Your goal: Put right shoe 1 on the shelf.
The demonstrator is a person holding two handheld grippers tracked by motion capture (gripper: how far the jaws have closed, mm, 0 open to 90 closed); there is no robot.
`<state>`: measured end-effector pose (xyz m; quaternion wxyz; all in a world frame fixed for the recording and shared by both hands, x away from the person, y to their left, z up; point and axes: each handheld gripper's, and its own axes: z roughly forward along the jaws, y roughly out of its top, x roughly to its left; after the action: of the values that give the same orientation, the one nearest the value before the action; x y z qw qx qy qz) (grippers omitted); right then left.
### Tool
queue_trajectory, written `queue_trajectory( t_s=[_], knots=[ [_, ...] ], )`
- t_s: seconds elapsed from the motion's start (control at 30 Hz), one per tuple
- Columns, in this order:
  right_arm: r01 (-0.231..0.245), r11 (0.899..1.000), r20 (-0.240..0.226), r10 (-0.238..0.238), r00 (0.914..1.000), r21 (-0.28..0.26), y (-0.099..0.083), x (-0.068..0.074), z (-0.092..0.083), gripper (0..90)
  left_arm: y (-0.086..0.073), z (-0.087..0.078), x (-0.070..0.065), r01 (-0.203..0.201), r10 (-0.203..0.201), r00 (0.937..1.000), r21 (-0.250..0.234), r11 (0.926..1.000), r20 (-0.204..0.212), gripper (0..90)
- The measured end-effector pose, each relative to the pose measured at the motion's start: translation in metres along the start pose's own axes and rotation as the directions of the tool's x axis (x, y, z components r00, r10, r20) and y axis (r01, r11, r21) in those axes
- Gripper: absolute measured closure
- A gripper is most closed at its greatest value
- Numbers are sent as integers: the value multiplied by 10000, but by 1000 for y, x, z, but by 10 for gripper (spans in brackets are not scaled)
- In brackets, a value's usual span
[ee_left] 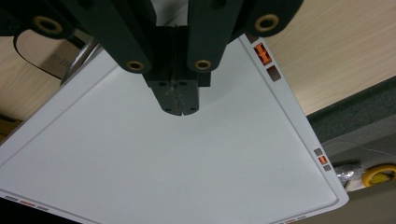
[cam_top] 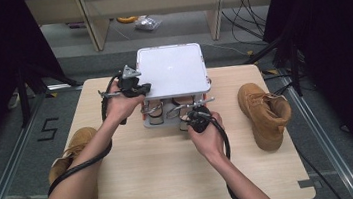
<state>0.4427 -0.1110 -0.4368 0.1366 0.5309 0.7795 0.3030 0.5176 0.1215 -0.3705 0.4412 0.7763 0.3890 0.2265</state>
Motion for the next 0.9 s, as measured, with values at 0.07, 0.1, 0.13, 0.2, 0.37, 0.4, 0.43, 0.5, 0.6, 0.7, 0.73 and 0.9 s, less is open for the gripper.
queue_trajectory(
  t_s=[0.07,0.1,0.13,0.2,0.37,0.4,0.43,0.5,0.6,0.7,0.73,0.9],
  knots=[
    [91,9999,25,-90,10000,-114,3,-1,0,900,0,0,0,-3,3,10000,2,10000,-1,898],
    [25,10000,18,-25,10000,-66,4,0,-1,900,0,0,0,1,-1,10000,-6,10000,0,898],
    [1,9999,91,0,10000,-122,5,1,-1,900,0,0,0,11,-11,10000,8,10000,27,898],
    [128,9998,182,-125,9998,-172,7,0,-1,900,0,0,0,28,-28,10000,-16,10000,22,898],
    [193,9994,339,-183,9993,-304,11,0,1,900,0,0,0,-10,10,10000,8,10000,16,898],
    [189,9993,295,-179,9994,-326,12,-1,1,900,0,0,0,-10,10,10000,19,10000,25,898],
    [134,9993,355,-121,9993,-361,12,-1,2,900,0,0,0,-11,11,10000,19,10000,23,898],
    [149,9991,482,-130,9988,-399,13,-2,2,900,0,0,0,-4,4,10000,-6,10000,15,898],
    [156,9986,603,-126,9981,-510,13,-3,3,900,0,0,0,8,-8,10000,-22,10000,24,898],
    [164,9982,665,-125,9977,-571,14,-4,4,900,0,0,0,2,-2,10000,-26,10000,11,898],
    [164,9982,665,-125,9977,-571,14,-4,4,900,0,0,0,2,-2,10000,-26,10000,11,898],
    [99,9971,865,-33,9962,-756,16,-6,6,900,-1,0,0,0,0,10000,-35,10000,21,898]
  ],
)
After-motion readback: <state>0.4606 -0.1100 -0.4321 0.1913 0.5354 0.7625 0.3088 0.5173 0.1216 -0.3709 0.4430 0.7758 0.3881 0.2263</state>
